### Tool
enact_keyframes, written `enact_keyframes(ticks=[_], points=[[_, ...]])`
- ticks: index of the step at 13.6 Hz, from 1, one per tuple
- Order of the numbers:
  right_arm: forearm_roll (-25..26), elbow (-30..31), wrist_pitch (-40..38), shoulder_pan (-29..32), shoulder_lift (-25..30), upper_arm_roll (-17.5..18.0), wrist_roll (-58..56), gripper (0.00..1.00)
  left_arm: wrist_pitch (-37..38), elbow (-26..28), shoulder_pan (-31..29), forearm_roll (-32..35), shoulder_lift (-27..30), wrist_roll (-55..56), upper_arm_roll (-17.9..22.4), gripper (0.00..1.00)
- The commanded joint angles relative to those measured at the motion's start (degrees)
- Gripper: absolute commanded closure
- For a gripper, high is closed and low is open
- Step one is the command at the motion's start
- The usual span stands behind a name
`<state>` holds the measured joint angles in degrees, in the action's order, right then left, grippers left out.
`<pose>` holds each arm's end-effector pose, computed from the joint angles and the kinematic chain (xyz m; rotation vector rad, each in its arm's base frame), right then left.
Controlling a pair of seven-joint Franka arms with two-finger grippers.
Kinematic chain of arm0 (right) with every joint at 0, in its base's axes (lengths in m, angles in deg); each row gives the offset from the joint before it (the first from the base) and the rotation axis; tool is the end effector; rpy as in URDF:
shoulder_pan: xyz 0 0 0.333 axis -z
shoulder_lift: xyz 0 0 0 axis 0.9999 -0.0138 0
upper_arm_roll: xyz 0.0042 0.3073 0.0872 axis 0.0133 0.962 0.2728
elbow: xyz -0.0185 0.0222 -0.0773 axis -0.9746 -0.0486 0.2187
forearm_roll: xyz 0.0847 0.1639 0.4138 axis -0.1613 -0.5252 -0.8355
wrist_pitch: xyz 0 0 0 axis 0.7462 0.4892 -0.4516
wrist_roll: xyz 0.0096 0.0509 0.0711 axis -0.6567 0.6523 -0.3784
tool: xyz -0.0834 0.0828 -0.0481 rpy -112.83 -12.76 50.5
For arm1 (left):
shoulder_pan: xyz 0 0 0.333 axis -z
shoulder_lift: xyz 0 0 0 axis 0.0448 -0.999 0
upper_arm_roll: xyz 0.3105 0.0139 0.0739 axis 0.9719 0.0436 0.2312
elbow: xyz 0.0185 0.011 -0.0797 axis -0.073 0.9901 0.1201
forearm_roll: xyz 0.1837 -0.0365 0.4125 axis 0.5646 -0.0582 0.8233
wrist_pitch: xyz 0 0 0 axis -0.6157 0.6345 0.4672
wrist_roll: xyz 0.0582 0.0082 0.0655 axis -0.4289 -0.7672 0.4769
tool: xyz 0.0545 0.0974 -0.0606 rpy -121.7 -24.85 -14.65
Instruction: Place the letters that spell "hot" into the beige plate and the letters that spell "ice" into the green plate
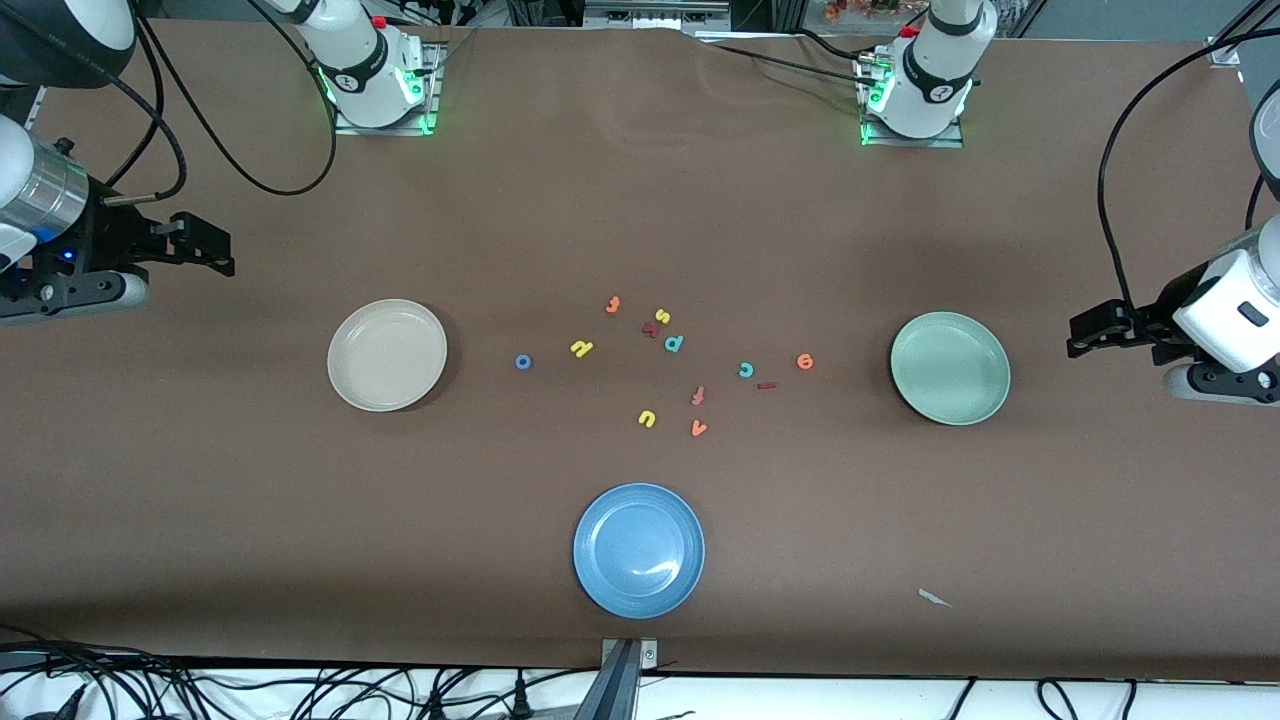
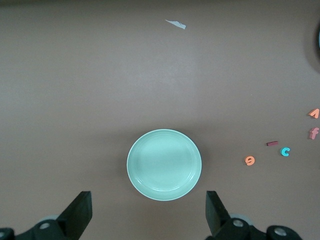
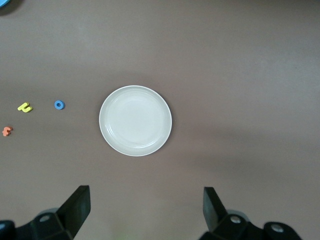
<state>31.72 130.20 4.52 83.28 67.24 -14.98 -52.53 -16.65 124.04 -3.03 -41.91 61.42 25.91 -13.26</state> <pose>0.6469 0.0475 0.5543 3.1269 0.2632 -0.1232 0.7004 0.0034 0.5216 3.1328 -0.1074 -0.0328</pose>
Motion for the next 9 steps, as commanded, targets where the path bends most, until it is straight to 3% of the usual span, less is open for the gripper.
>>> enact_keyframes(ticks=[1, 9], points=[[0.0, 0.8, 0.6, 0.1, 0.6, 0.0, 0.4, 0.0, 0.2, 1.8, -0.4, -0.8, 1.7, -1.3, -0.1, 0.0], [-0.6, 0.7, 0.6, 0.2, 0.5, -0.2, 0.0, 0.0, 0.2, 1.8, -0.4, -0.8, 1.8, -1.3, -0.1, 0.0]])
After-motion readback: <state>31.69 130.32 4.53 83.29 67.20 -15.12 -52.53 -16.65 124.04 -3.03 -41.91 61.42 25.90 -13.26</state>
